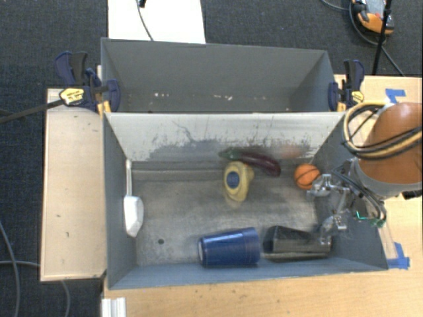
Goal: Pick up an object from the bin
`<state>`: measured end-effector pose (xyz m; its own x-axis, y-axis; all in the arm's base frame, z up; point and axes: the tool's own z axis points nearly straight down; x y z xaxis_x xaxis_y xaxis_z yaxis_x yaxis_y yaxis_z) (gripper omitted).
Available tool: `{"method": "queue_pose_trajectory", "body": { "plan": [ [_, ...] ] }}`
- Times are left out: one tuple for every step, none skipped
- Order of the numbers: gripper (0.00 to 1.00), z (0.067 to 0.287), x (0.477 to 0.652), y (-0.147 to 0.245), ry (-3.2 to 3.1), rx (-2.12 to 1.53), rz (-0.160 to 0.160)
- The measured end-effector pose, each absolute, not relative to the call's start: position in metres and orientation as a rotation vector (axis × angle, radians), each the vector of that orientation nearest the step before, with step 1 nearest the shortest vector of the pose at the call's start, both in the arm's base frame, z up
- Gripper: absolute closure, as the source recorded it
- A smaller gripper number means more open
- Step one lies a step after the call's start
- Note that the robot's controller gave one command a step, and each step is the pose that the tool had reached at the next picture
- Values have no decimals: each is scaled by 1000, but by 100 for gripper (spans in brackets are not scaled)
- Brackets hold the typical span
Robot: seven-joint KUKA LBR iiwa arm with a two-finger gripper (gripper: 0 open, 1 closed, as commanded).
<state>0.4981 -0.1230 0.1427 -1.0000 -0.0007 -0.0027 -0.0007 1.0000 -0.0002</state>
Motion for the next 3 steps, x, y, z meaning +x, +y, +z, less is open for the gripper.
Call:
{"method": "queue_pose_trajectory", "body": {
  "plan": [
    [100, 85, 492, -106, 3159, -126, -11],
    [100, 85, 492, -106, 3160, -124, -11],
    [100, 118, 491, -100, 3152, -140, 0]
  ]
}}
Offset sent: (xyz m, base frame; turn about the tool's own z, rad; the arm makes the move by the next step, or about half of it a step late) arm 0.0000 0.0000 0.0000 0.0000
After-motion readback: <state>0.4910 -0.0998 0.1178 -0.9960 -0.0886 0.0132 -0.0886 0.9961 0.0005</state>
